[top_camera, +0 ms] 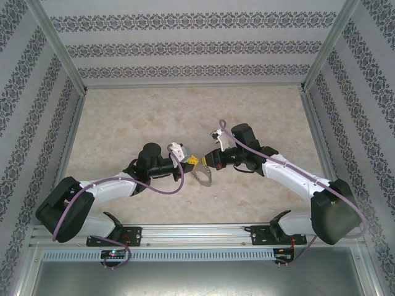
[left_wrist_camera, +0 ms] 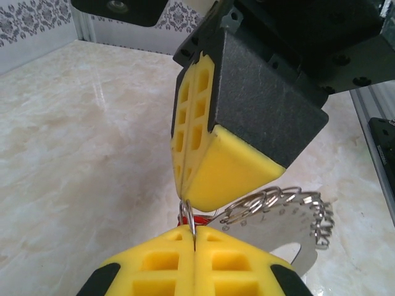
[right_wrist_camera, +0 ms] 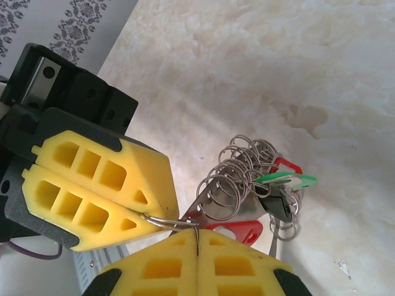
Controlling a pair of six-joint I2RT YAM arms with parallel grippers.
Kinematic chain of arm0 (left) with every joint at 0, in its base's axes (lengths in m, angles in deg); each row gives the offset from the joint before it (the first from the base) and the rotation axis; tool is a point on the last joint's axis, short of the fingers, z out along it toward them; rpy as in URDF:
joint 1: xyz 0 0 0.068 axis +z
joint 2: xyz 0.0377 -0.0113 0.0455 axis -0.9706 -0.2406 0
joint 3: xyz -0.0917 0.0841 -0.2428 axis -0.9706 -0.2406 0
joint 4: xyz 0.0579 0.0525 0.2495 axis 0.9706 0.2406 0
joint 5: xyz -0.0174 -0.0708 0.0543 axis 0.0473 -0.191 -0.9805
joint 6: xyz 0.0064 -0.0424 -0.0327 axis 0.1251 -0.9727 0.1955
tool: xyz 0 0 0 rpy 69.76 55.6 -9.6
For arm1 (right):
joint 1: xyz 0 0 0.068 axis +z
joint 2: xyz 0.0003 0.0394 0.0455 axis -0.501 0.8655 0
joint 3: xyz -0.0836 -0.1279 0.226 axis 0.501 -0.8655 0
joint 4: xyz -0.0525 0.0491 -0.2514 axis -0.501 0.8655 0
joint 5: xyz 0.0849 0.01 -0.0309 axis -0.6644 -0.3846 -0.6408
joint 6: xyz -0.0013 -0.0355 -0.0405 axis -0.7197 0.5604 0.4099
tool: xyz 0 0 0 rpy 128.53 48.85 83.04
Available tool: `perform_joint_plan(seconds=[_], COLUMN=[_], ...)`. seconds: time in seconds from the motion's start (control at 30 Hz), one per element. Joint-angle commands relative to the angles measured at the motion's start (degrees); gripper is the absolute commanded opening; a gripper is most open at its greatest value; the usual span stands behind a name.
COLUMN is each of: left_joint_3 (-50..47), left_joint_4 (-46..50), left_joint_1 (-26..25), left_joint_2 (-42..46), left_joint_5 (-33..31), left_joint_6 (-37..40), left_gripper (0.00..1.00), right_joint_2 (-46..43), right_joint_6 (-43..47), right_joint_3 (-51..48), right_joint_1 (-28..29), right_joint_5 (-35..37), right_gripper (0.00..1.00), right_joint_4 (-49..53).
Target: Put the keys on the keyring
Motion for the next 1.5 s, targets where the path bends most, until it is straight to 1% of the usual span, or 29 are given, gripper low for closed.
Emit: perform_joint_plan(seconds=[0.0, 0.1, 0.13, 0.2, 0.27, 0.37, 0.43, 0.67, 0.83, 0.93, 0.97, 1.07, 1.23, 1.3, 1.33, 1.37, 1.47], left_joint_3=[0.4, 1.1, 1.5, 2.4, 3.1, 4.0, 4.7, 7.0, 8.2, 8.7, 8.8, 9.1, 8.5, 7.6, 7.2, 6.6, 5.3], left_joint_4=[-8.4, -4.8, -3.0, 0.2, 2.6, 5.0, 6.6, 11.6, 15.5, 17.1, 17.5, 18.1, 17.6, 15.4, 14.4, 12.9, 9.1], left_joint_1=[-0.3, -0.4, -0.5, -0.6, -0.7, -0.8, -0.8, -0.8, -0.8, -0.8, -0.8, -0.8, -0.8, -0.8, -0.8, -0.9, -0.8], left_joint_2=[-0.2, -1.3, -1.5, -1.6, -1.4, -0.8, -0.9, -0.8, -0.8, -0.7, -0.7, -0.4, 0.1, 0.8, 1.1, 1.4, 2.5], left_joint_5=[0.4, 0.6, 1.0, 1.8, 1.9, 1.7, 1.7, 2.1, 1.5, 1.2, 1.1, 0.8, 0.7, 0.8, 0.8, 0.8, 0.8], left_joint_6=[-1.3, 0.0, 0.6, 1.9, 2.8, 3.6, 4.3, 6.2, 7.9, 8.5, 8.8, 8.9, 8.5, 7.6, 7.3, 6.9, 5.9], left_gripper=[0.0, 0.0, 0.03, 0.06, 0.1, 0.13, 0.19, 0.21, 0.2, 0.16, 0.14, 0.0, 0.0, 0.0, 0.0, 0.0, 0.0], right_joint_2=[-2.0, -3.3, -3.5, -3.6, -3.8, -3.7, -3.7, -3.3, -3.1, -2.8, -2.7, -2.8, -4.7, -4.7, -4.5, -4.1, -3.5], right_joint_6=[-0.5, 0.6, 1.2, 2.2, 3.3, 3.7, 4.1, 6.7, 7.5, 7.8, 8.0, 8.3, 9.0, 9.9, 10.3, 10.7, 12.1], right_joint_3=[1.6, 3.0, 3.5, 4.2, 4.6, 4.8, 5.1, 6.5, 7.1, 7.4, 7.6, 7.6, 6.7, 6.5, 6.4, 6.2, 5.8], right_joint_1=[-0.9, -0.3, -0.2, 0.2, 0.9, 1.6, 2.1, 3.9, 4.6, 5.0, 5.1, 5.2, 4.1, 3.5, 2.9, 2.3, 1.7], right_joint_5=[1.9, 2.3, 2.4, 2.4, 2.7, 3.0, 3.4, 3.6, 3.6, 3.3, 3.3, 3.8, 7.6, 12.4, 13.7, 14.4, 13.1], right_gripper=[0.0, 0.0, 0.0, 0.0, 0.0, 0.0, 0.0, 0.0, 0.0, 0.0, 0.0, 0.0, 0.0, 0.0, 0.0, 0.0, 0.0], right_joint_4=[0.6, 1.0, 1.4, 2.4, 2.8, 3.0, 3.4, 4.9, 4.9, 5.1, 5.3, 6.0, 8.2, 11.7, 13.1, 14.2, 15.7])
